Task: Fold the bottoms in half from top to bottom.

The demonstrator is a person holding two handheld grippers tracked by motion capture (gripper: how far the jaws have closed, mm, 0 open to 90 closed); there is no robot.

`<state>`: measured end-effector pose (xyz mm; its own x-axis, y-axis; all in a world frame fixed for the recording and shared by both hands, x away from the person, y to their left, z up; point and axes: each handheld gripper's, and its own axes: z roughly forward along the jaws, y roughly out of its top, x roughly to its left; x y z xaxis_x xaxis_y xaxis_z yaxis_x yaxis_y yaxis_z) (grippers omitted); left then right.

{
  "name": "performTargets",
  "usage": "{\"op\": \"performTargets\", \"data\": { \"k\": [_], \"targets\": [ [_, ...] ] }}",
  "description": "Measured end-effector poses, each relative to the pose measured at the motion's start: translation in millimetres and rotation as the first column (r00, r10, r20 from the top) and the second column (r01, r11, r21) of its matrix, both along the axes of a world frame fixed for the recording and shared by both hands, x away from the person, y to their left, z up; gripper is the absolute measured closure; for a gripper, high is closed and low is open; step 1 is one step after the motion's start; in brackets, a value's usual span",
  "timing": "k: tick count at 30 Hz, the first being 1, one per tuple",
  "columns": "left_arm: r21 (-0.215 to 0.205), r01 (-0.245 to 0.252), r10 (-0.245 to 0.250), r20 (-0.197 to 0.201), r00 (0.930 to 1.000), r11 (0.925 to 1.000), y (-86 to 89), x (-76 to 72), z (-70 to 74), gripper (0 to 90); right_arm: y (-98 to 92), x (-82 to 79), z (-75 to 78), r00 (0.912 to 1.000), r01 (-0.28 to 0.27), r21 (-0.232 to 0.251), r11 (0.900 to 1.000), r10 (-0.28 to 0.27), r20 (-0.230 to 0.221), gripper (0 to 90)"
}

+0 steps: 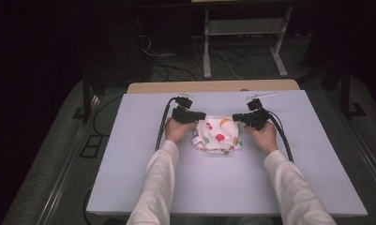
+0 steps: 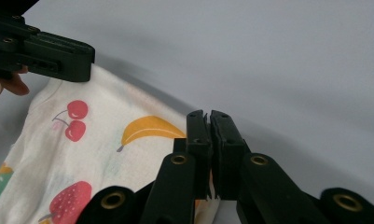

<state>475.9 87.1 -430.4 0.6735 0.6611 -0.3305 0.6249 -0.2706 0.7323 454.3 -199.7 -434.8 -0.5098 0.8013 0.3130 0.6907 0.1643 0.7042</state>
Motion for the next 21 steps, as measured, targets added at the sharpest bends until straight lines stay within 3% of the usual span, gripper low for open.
{"op": "performTargets", "data": {
  "k": [2, 4, 6, 7, 13, 17, 21],
  "targets": [
    [-0.024, 0.004, -0.004, 0.0, 1.0, 0.9997, 1.0, 0.6, -1.6, 77.8, -0.9, 0.1, -2.1, 1.0, 0.004, 0.015, 1.0, -0.004, -0.006, 82.3],
    [-0.027, -0.026, 0.026, -0.017, 0.9995, 0.9993, 0.9, 1.6, -2.8, 59.9, -1.5, -1.0, -3.0, 0.9999, 0.01, 0.023, 1.0, -0.01, 0.005, 69.9],
    [-0.005, -0.041, 0.041, -0.018, 0.999, 0.9992, 0.7, 1.3, -3.3, 48.3, -3.7, -2.2, -2.6, 0.9997, -0.005, 0.048, 0.999, 0.004, 0.025, 57.9],
    [-0.014, -0.037, 0.036, -0.024, 0.9991, 0.9992, 1.2, 1.3, -3.7, 44.4, -4.8, -2.5, -2.0, 0.9995, -0.004, 0.06, 0.998, 0.003, 0.031, 53.2],
    [-0.131, -0.023, 0.018, -0.036, 0.9992, 0.9912, 6.9, -1.4, -5.1, 32.3, -11.1, -6.6, 4.0, 0.9946, 0.021, 0.047, 0.999, -0.026, 0.1, 29.6],
    [-0.14, -0.026, 0.024, -0.016, 0.9996, 0.9897, 10.1, -5.4, -2.4, 21.8, -17.2, -9.8, 7.9, 0.9904, 0.032, 0.053, 0.998, -0.039, 0.133, 17.4],
    [-0.106, -0.02, 0.02, 0.0, 0.9998, 0.9942, 9.5, -9.2, 3.2, 8.9, -24.0, -10.8, 9.1, 0.9917, 0.038, 0.063, 0.997, -0.046, 0.12, 13.3]
  ]
}}
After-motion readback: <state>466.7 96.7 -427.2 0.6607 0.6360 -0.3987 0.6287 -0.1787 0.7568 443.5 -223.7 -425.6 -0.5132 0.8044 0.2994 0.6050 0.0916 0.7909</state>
